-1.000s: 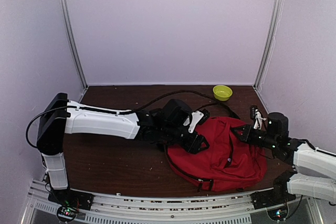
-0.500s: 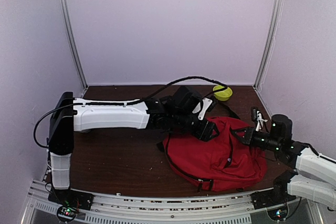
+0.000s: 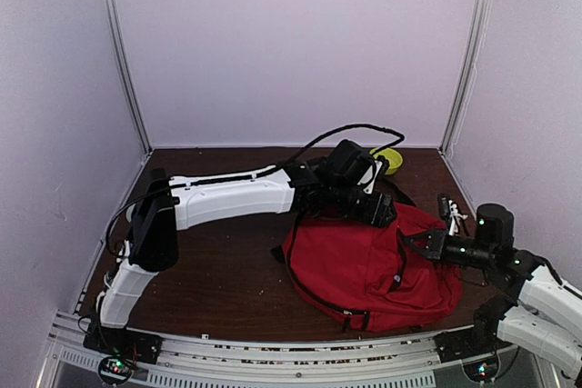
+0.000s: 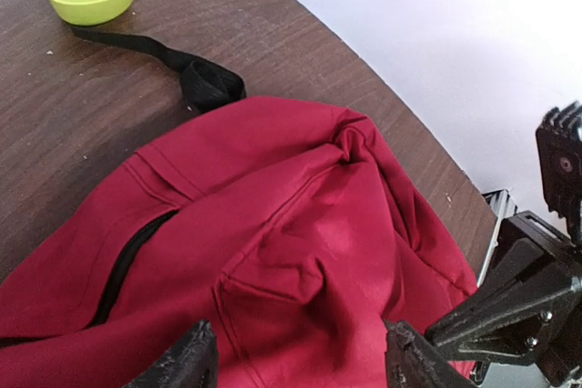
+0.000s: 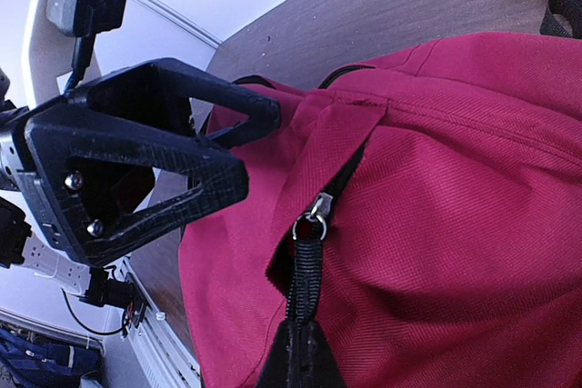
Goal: Pack the student bag
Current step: Hold the student bag at the center of the board, then zip the lower front pocket of the student bag.
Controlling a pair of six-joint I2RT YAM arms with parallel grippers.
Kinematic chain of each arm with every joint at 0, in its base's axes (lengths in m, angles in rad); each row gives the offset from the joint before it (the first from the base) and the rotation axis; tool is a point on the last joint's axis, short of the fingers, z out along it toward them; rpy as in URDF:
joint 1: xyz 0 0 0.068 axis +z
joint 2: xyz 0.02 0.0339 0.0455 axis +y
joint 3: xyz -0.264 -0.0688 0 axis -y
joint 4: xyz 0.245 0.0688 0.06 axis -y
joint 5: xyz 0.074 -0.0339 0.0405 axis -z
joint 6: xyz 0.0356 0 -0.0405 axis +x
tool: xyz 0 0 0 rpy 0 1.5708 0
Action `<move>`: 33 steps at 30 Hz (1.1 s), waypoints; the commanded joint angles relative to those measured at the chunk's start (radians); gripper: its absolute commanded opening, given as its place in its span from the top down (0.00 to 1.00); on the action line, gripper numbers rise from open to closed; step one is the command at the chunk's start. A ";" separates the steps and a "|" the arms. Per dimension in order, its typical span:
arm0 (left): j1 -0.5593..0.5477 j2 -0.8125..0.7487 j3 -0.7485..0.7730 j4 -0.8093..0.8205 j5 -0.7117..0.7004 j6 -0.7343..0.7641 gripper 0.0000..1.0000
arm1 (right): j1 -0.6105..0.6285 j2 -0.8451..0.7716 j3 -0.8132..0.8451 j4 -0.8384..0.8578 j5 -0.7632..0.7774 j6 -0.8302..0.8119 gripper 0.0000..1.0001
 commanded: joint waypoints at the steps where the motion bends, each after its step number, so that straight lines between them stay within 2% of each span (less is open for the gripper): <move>1: 0.006 0.031 0.056 -0.014 0.049 -0.007 0.37 | -0.004 -0.032 0.025 -0.077 -0.028 0.011 1.00; 6: 0.006 0.075 0.103 0.006 0.131 -0.021 0.38 | -0.004 -0.041 0.016 -0.089 -0.030 0.019 1.00; 12: 0.006 0.119 0.131 -0.027 0.079 -0.030 0.42 | -0.005 -0.044 0.034 -0.095 -0.032 0.021 1.00; 19: 0.006 0.172 0.197 0.005 0.071 -0.022 0.58 | -0.004 -0.025 0.052 -0.094 -0.048 0.018 1.00; 24: 0.006 0.211 0.261 0.008 0.105 -0.019 0.78 | 0.005 -0.016 0.057 -0.088 -0.054 0.018 1.00; 29: 0.006 0.212 0.254 0.014 0.112 -0.023 0.99 | 0.020 -0.003 0.066 -0.095 -0.049 0.011 1.00; 33: 0.014 0.201 0.253 0.006 0.092 -0.014 1.00 | 0.034 0.001 0.087 -0.139 -0.048 -0.009 1.00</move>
